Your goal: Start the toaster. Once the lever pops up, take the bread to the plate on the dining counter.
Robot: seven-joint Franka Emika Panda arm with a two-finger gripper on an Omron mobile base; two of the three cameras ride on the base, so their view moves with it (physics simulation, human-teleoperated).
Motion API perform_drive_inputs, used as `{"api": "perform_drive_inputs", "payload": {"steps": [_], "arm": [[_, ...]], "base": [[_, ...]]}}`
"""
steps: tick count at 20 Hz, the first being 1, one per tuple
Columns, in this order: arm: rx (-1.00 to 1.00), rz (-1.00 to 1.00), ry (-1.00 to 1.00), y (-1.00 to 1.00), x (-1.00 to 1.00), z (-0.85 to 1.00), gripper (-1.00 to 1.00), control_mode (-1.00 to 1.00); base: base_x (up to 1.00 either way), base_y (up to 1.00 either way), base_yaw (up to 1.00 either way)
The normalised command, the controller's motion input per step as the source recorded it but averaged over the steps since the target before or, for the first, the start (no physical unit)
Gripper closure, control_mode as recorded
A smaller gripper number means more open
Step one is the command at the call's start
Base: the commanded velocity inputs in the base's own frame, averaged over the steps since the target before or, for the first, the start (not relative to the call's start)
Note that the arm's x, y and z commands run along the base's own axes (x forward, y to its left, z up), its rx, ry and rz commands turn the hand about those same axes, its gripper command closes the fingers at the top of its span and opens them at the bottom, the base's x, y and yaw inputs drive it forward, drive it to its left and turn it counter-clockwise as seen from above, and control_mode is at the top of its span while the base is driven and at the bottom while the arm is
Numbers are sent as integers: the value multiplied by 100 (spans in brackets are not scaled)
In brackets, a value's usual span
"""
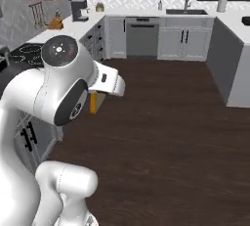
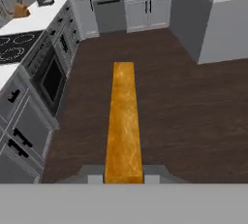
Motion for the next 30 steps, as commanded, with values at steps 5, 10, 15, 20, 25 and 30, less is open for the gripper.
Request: {"api": "perform_drive_inputs", "payload": {"steps": [5, 10, 15, 20, 25, 30], "arm": [[0, 0, 0, 0, 0, 0, 100, 100], [0, 0, 0, 0, 0, 0, 100, 100], [0, 0, 0, 0, 0, 0, 100, 100], [0, 0, 0, 0, 0, 0, 100, 100], [0, 0, 0, 0, 0, 0, 100, 100], [0, 0, 0, 0, 0, 0, 100, 100]], "base": [[66, 0, -73], [100, 0, -35], [100, 0, -24], [100, 0, -14], [100, 0, -6], [100, 0, -2]]}}
